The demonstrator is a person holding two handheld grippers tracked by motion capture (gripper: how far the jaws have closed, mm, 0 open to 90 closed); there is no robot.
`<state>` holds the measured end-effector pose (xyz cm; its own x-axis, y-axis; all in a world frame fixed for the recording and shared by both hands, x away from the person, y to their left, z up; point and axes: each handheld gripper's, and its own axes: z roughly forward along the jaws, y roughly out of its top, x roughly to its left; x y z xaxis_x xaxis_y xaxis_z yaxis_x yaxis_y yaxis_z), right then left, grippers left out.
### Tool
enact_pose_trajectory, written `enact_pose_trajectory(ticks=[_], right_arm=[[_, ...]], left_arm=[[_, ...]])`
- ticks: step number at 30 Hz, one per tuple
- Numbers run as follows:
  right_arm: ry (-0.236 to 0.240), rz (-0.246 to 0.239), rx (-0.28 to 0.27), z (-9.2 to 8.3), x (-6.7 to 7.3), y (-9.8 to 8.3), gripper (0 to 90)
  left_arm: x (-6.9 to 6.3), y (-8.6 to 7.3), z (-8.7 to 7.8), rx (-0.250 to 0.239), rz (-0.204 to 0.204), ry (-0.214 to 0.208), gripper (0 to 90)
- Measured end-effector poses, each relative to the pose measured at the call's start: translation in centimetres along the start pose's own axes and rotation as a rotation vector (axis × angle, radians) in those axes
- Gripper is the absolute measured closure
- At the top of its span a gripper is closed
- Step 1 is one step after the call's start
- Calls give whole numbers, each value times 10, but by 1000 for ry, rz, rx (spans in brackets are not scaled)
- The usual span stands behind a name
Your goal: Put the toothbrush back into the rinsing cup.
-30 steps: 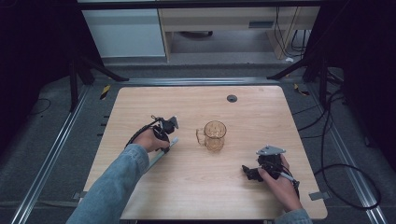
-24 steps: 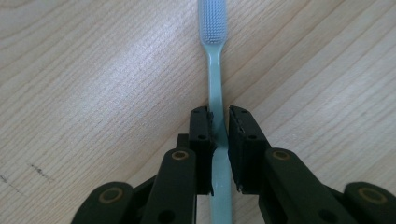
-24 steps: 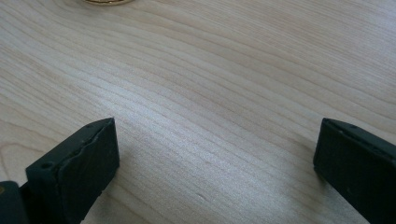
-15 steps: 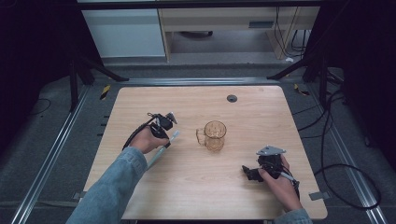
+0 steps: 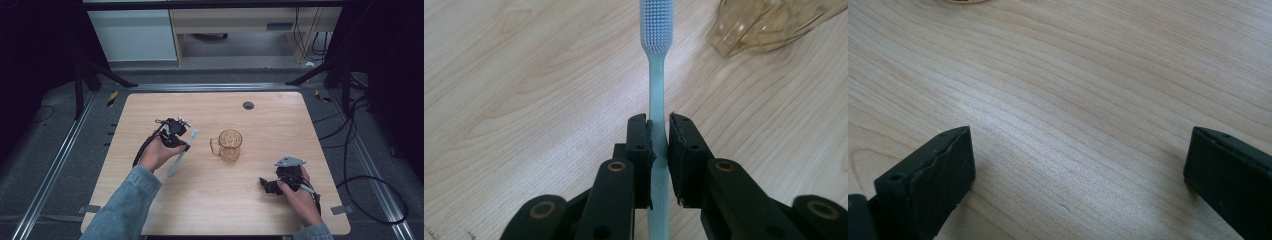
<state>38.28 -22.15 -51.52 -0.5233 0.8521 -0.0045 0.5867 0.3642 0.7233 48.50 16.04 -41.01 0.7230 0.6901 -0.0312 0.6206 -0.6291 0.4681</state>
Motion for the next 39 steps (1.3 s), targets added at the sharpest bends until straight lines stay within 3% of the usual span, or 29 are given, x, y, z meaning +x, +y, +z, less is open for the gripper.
enact_pose_trajectory(ticks=[11,21,25,32,39], right_arm=[[5,-4,0,0,0,0,4],[5,-5,0,0,0,0,4],[5,-4,0,0,0,0,4],[5,-3,0,0,0,0,4],[5,-3,0,0,0,0,4]], left_arm=[[7,17,-14,31,-15,-4,794],[-4,39,-33,-21,-14,19,795],[-12,48,-45,-80,1,43,795],[-22,54,-53,-194,-12,61,795],[-34,59,-57,-254,-7,85,795]])
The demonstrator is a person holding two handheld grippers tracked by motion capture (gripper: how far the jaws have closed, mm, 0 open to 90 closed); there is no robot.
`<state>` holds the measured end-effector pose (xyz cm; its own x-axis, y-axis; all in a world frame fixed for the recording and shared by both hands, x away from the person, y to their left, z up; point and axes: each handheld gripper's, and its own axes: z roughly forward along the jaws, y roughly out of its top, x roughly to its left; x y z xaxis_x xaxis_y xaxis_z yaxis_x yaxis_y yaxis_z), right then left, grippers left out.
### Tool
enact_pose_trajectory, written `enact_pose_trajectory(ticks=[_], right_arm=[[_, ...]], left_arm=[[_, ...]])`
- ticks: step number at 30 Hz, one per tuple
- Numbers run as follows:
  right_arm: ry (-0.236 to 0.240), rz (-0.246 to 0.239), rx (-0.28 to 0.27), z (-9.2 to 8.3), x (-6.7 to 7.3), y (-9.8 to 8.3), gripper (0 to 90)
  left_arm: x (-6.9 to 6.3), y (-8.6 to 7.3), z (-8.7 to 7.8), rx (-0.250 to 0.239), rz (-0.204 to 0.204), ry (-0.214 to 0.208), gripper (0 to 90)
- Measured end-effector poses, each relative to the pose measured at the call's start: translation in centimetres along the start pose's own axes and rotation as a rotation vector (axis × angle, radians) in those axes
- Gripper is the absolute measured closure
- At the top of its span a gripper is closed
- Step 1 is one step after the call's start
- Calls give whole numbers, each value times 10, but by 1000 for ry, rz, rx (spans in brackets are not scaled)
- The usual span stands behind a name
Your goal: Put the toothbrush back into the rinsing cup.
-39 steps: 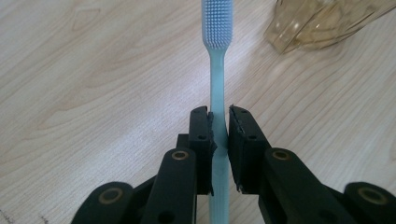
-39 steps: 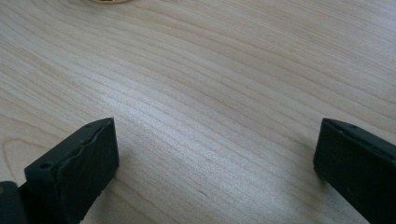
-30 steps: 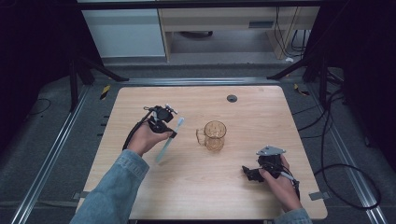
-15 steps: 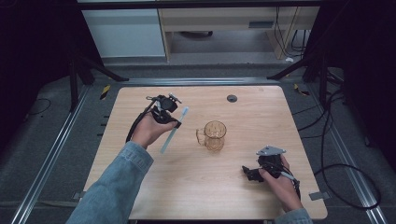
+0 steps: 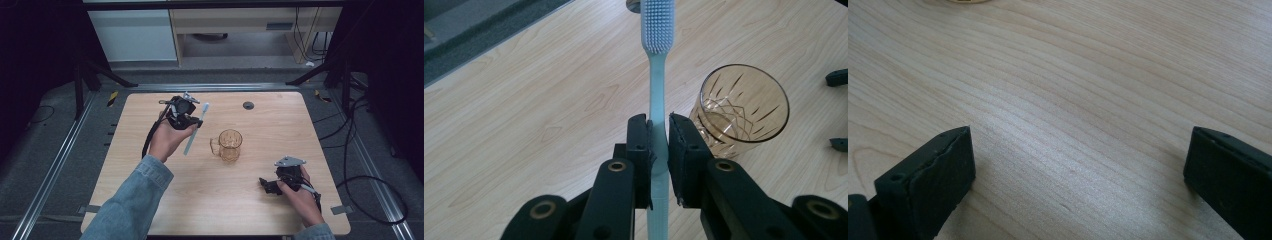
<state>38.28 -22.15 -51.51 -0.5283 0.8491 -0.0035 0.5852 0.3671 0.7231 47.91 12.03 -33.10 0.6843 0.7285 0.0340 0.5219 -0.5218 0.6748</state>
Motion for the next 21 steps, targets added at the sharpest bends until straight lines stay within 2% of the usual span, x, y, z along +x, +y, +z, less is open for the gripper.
enact_pose_trajectory(ticks=[3,9,11,19,21], right_arm=[[0,-1,0,0,0,0,4],[1,-1,0,0,0,0,4],[-1,-1,0,0,0,0,4],[-1,0,0,0,0,0,4],[-3,2,0,0,0,0,4]], left_arm=[[-2,1,-1,-31,-2,12,795],[-3,1,7,-22,-6,-3,795],[-3,2,8,-39,-12,-1,795],[-11,6,8,-104,2,35,795],[-13,7,6,-133,0,48,795]])
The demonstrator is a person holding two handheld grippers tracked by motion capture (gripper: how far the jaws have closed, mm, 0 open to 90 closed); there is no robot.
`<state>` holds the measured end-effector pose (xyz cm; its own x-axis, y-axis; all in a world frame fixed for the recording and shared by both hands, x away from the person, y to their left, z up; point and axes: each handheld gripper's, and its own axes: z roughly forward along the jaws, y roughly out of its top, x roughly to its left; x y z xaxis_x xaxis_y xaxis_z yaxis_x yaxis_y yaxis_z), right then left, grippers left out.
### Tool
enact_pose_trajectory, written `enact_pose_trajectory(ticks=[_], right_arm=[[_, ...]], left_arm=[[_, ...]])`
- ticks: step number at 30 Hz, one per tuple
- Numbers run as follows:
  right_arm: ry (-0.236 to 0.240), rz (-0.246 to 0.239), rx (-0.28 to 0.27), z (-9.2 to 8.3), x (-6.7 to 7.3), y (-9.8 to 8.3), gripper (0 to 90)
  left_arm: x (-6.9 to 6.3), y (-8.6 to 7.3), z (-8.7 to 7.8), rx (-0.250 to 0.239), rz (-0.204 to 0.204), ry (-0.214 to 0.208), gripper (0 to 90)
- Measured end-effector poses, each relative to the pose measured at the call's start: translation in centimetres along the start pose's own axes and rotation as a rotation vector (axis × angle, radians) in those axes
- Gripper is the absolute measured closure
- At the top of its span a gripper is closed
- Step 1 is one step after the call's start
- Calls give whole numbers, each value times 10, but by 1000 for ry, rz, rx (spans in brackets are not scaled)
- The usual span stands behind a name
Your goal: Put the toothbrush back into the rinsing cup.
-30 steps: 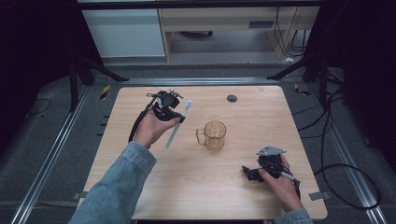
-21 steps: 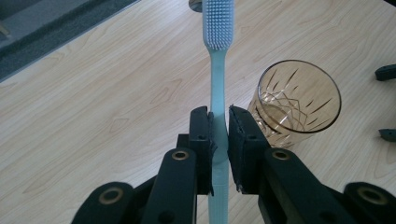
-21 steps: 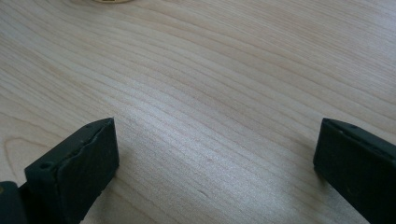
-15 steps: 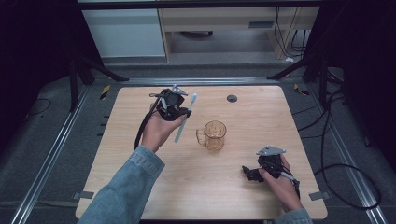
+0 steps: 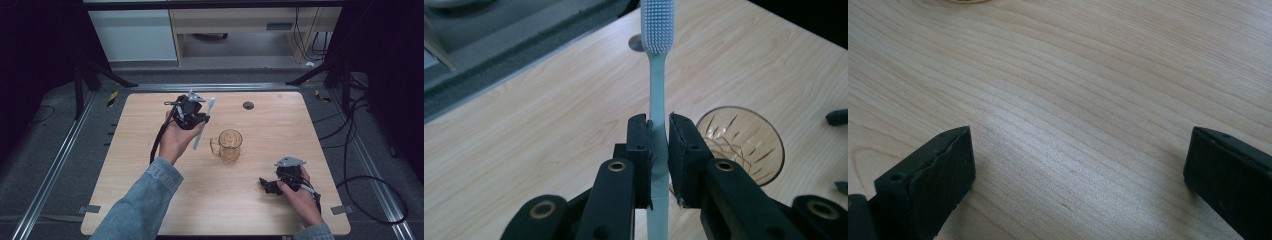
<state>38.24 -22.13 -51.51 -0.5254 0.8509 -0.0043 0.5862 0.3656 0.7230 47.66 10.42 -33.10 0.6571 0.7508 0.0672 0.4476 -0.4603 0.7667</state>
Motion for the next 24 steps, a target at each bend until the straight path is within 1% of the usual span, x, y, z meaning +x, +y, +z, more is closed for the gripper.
enact_pose_trajectory(ticks=[4,5,6,7,8,10,13,15,20,21,22,23,24], right_arm=[[0,1,0,0,0,0,4],[0,0,0,0,0,0,4],[0,0,0,0,0,0,4],[0,1,0,0,0,0,4],[0,-2,-1,0,0,0,4],[0,-2,-1,0,0,0,4],[1,-3,-1,0,0,0,4],[0,1,0,0,0,0,4],[0,0,0,0,0,0,4],[0,0,0,0,0,0,4],[0,1,1,0,0,0,4],[0,1,1,0,0,0,4],[0,-2,0,0,0,0,4]], left_arm=[[-2,2,-5,-56,-4,20,796],[-3,3,-6,-75,-12,27,796],[-3,3,-8,-90,-9,31,795],[-4,3,-9,-114,-17,36,796],[-6,4,-10,-121,-3,46,795],[-11,4,-12,-140,12,62,795],[-13,5,-15,-166,13,63,795],[-14,6,-16,-181,6,64,795],[-17,4,-20,-249,-7,75,795],[-18,3,-21,-271,-11,77,795],[-18,2,-21,-282,-10,82,795],[-18,1,-22,-301,-1,89,796],[-18,0,-23,-321,-8,87,795]])
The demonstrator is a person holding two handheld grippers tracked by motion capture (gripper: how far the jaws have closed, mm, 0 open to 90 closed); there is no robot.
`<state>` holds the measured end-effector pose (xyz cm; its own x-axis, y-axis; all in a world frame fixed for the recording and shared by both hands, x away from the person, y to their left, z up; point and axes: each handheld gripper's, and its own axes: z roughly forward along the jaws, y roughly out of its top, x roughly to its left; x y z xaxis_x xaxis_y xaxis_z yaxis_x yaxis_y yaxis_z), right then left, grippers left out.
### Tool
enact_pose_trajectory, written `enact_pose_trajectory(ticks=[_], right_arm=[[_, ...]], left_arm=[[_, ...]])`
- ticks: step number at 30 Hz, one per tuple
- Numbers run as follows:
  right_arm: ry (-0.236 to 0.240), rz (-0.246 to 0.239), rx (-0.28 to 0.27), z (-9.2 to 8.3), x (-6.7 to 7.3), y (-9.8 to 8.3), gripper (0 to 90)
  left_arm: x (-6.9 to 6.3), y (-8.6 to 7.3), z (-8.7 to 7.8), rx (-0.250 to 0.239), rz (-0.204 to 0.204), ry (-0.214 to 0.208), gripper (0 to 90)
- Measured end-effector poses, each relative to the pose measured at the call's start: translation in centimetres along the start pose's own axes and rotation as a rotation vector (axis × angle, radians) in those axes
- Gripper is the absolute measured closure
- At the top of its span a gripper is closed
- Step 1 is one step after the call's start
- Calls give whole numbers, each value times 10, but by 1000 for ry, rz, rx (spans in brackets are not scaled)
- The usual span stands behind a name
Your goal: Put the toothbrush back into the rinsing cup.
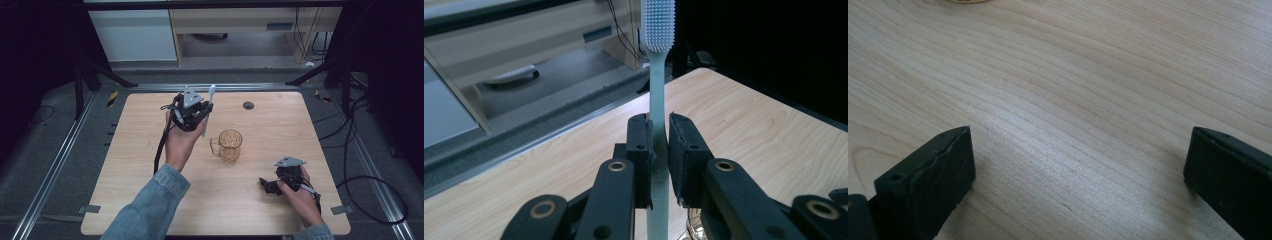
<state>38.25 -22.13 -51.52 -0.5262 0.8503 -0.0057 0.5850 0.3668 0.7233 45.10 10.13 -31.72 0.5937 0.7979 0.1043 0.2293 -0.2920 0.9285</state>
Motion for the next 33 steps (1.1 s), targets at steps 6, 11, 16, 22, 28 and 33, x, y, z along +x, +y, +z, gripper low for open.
enact_pose_trajectory(ticks=[6,11,16,22,28,33], right_arm=[[0,0,0,0,0,0,4],[0,1,-1,0,0,0,5],[0,-1,0,0,0,0,4],[3,-1,-1,0,0,0,5],[6,-4,-2,0,0,0,4],[6,-5,-1,0,0,0,4]], left_arm=[[-1,-3,-5,-71,-36,15,796],[-4,-4,-6,-123,-43,23,796],[-10,-4,-7,-164,-28,35,796],[-15,-6,-9,-231,-27,38,795],[-18,-8,-9,-287,-34,35,796],[-20,-13,-8,-307,-42,26,795]])
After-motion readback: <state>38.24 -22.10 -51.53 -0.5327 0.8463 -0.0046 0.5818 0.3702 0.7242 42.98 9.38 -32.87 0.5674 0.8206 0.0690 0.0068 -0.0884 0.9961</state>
